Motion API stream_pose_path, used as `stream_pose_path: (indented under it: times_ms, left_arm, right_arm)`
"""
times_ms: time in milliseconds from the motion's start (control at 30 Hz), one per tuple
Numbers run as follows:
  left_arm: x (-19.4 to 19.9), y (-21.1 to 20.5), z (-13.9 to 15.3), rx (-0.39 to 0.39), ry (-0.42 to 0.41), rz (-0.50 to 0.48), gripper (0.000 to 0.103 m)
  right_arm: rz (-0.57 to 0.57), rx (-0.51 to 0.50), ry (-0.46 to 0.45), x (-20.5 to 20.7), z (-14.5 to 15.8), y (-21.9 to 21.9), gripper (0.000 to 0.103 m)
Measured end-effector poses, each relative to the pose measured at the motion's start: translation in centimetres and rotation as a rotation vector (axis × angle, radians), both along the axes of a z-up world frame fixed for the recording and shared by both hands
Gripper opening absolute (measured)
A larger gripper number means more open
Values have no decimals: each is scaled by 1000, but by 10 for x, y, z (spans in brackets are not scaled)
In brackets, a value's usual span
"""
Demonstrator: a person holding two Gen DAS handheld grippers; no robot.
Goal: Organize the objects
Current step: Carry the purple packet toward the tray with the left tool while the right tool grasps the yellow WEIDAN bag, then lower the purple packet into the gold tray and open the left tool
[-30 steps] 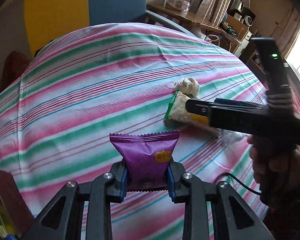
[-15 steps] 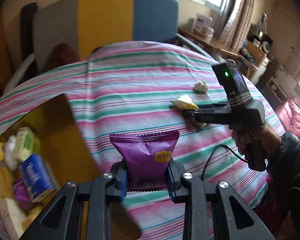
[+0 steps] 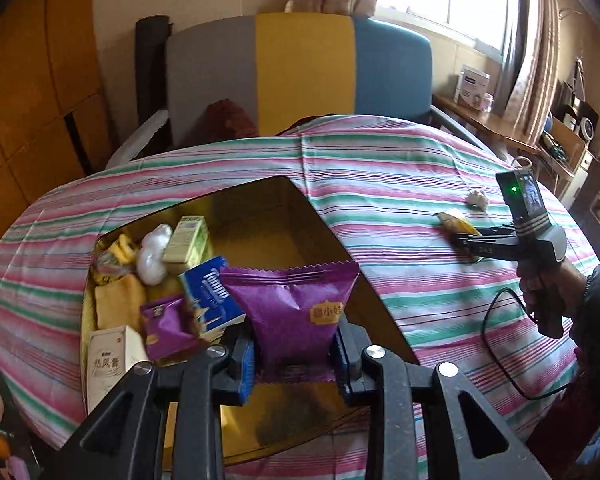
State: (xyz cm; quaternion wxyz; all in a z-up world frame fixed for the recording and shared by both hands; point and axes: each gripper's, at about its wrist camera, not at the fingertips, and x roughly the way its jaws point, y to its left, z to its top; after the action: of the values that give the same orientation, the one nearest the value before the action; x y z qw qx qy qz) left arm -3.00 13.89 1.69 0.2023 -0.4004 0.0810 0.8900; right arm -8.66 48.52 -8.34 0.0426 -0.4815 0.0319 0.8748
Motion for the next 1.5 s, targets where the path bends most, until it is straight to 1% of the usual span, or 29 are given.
stream_pose_path:
  times_ms: [133, 267, 400, 533, 700, 767, 867, 1033, 1167, 1200, 1233, 1267, 1300, 1367, 1400, 1467, 1500]
  left_arm:
    - [1, -15, -6, 9, -14, 28, 30]
    - [2, -25, -11, 23, -22, 34, 30]
    - [-3, -45, -11, 84, -53, 56, 30]
    - [-8, -78, -13, 118, -70, 130, 30]
    - [-19, -127, -25, 208, -141, 250, 30]
    - [-25, -136, -30, 246, -175, 276, 30]
    - [-36, -130, -34, 277, -204, 263, 30]
    - [-70, -93, -26, 308, -205, 208, 30]
    - [-110, -61, -27, 389, -276, 178, 30]
    - [-121, -53, -28, 394, -281, 185, 30]
    - [-131, -46, -31, 386, -281, 202, 30]
    - [-139, -39, -33, 383, -287, 198, 30]
    - [-150, -32, -38, 378, -302, 195, 30]
    - [-169, -24, -48, 366, -323, 221, 30]
    - [-180, -18, -55, 336, -336, 215, 30]
    - [-194, -13, -68, 276, -346, 258, 33]
    - [-201, -10, -75, 239, -352, 245, 35]
  right_arm:
    - [-11, 20, 8, 3, 0, -2, 43]
    - [-32, 34, 15, 4, -1, -3, 43]
    - [-41, 85, 18, 4, -2, -11, 42]
    - [-47, 103, 21, 5, -2, -13, 42]
    - [-42, 118, 22, 5, -1, -15, 41]
    - [-37, 131, 21, 4, -1, -17, 41]
    - [-30, 152, 20, 4, -1, -20, 41]
    - [-25, 156, 21, 3, -2, -20, 41]
    - [-22, 156, 23, 3, -2, -19, 41]
    - [-22, 154, 23, 3, -2, -19, 41]
    - [-21, 154, 23, 2, -2, -19, 41]
    - [-20, 152, 24, 2, -2, -18, 41]
    - [-21, 150, 25, 2, -2, -18, 41]
    - [-21, 144, 24, 2, -2, -17, 41]
    - [-21, 142, 24, 2, -2, -17, 41]
    - [-19, 139, 24, 1, -2, -16, 41]
    - [-18, 137, 24, 0, -2, -16, 41]
